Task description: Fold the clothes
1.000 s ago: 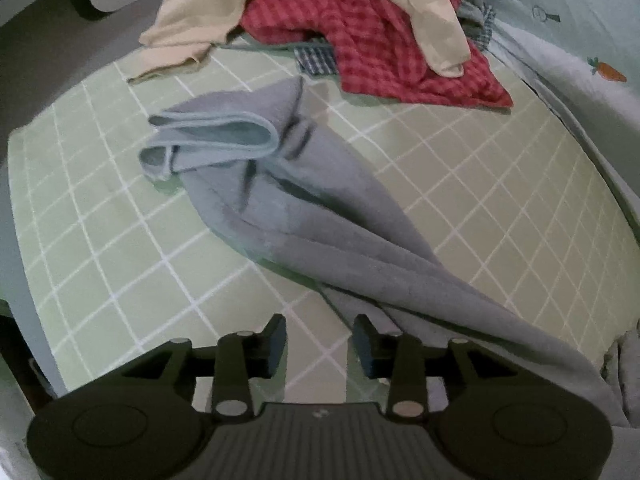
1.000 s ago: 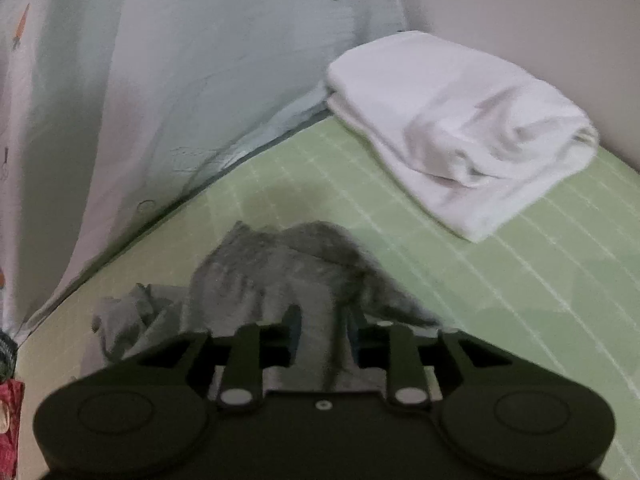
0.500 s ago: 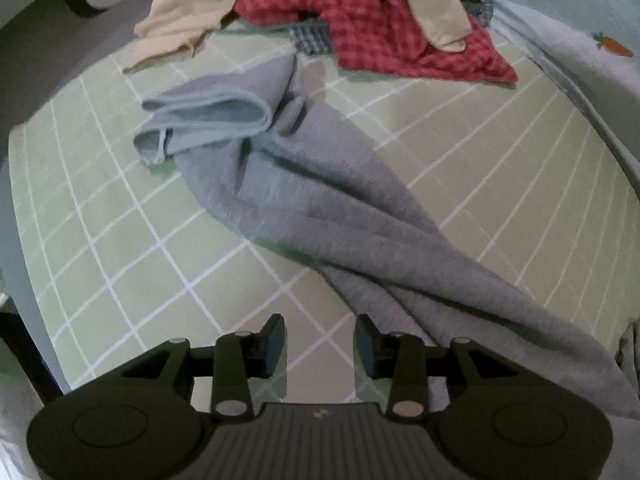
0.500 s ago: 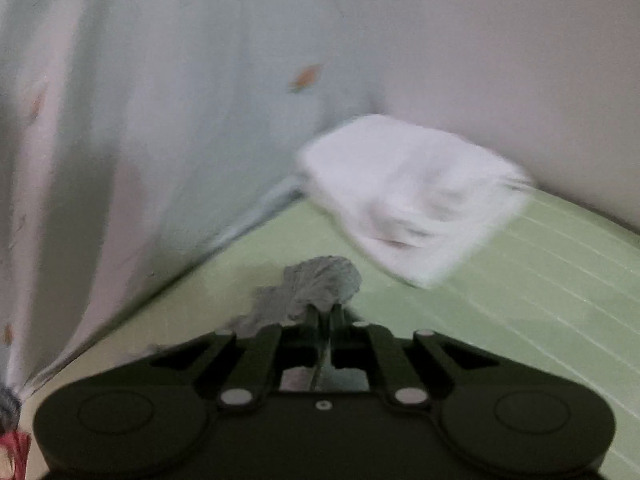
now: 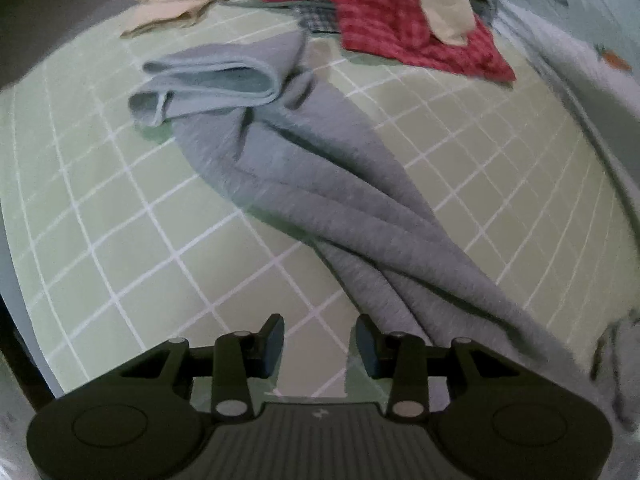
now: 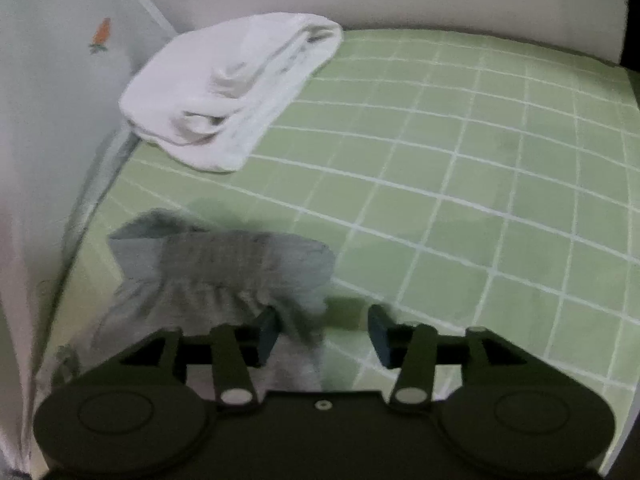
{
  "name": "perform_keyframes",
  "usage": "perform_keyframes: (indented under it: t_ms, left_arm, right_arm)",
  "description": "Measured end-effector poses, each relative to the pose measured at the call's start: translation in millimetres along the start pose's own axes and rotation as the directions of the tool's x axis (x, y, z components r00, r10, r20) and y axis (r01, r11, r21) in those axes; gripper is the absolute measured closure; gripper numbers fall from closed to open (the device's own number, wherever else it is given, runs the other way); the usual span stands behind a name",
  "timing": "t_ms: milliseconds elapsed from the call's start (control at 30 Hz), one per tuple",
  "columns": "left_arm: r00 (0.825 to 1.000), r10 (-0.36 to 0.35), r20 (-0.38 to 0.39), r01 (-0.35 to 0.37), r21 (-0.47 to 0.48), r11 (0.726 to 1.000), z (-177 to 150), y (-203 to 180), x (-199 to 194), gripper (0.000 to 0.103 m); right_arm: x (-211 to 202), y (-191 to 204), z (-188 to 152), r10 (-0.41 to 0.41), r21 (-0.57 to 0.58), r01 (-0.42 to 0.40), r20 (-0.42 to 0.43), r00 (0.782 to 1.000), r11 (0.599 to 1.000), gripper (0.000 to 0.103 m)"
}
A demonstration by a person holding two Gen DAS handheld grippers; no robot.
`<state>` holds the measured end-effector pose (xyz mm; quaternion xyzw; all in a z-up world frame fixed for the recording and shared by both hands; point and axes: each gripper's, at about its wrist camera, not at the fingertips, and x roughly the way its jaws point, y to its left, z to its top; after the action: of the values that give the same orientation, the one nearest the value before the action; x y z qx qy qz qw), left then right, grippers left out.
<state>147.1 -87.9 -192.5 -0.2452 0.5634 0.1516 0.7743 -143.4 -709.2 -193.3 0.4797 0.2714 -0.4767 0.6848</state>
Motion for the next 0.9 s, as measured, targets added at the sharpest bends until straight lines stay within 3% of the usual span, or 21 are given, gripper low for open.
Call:
perform_keyframes:
  t_ms: [133,167,233,400,467,533,667,733,767,800,833,900]
  left_arm:
    - [0.999,-0.034,0.027,0.036,-0.092,0.995,-1,17,-4,0.061]
    - [0.999,-0.024,0.042,0.028,-0.102,0.994,-1,20,-6,0.061]
    - [0.997,-0.004,0.071,0.013,-0.123,0.992,0,27,-9,0.062]
    - [0.988,-0.063,0.14,0.094,-0.231,0.968,10,47,-16,0.061]
    - [0.984,-0.042,0.173,0.085,-0.25,0.965,19,51,-18,0.061]
    - [0.983,-0.02,0.183,0.07,-0.269,0.961,30,54,-14,0.053]
    - [0.985,0.004,0.173,0.05,-0.304,0.951,52,57,0,0.054]
    - [0.984,0.032,0.174,0.025,-0.313,0.949,58,56,5,0.062]
    - [0.983,0.05,0.179,0.009,-0.313,0.95,60,55,6,0.077]
    - [0.981,0.053,0.189,0.007,-0.304,0.953,61,54,7,0.102]
    - [0.982,0.041,0.184,0.017,-0.302,0.953,63,54,9,0.102]
    - [0.979,0.025,0.201,0.045,-0.333,0.942,67,56,10,0.103]
  right_arm:
    - [4,-7,3,0.03,0.032,-0.03,-0.003,1.0,0.999,0.055]
    - [4,-6,4,0.034,0.03,-0.034,-0.005,0.999,0.999,0.06]
    - [7,-7,5,0.051,0.042,-0.05,-0.023,0.998,0.998,0.081]
    - [10,-8,6,0.065,0.081,-0.062,-0.04,0.997,0.995,0.08]
    - [11,-7,7,0.062,0.082,-0.058,-0.041,0.997,0.995,0.077]
    - [11,-6,8,0.058,0.082,-0.054,-0.042,0.997,0.995,0.075]
    - [13,-4,9,0.05,0.062,-0.048,-0.038,0.998,0.997,0.074]
    - [13,-3,9,0.047,0.05,-0.045,-0.035,0.998,0.998,0.074]
    - [13,-2,9,0.042,0.037,-0.041,-0.031,0.999,0.998,0.075]
    - [13,-1,9,0.037,0.023,-0.036,-0.025,0.999,0.999,0.079]
    - [11,0,8,0.038,0.011,-0.038,-0.011,0.999,0.999,0.09]
    - [7,2,7,0.043,-0.012,-0.043,0.022,0.999,0.999,0.096]
